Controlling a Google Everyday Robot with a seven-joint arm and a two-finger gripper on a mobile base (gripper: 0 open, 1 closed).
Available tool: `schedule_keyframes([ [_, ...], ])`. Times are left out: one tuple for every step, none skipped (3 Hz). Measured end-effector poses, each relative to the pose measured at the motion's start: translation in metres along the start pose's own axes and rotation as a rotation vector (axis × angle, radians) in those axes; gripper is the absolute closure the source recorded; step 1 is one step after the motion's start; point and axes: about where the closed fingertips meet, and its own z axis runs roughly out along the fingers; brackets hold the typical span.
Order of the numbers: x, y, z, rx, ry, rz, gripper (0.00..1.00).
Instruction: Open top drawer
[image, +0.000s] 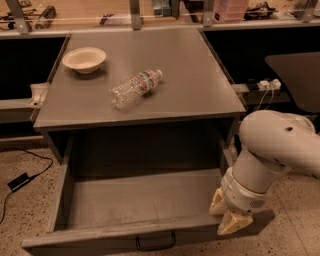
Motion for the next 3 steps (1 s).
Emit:
schedule_keyframes([
  [-0.005, 0.018, -0.019, 0.028, 0.007, -0.008, 0.66],
  [-0.009, 0.015, -0.039, 0.070, 0.000, -0.027, 0.48],
  [-0.008, 0.007, -0.066, 0.167, -0.018, -0.028, 0.25],
])
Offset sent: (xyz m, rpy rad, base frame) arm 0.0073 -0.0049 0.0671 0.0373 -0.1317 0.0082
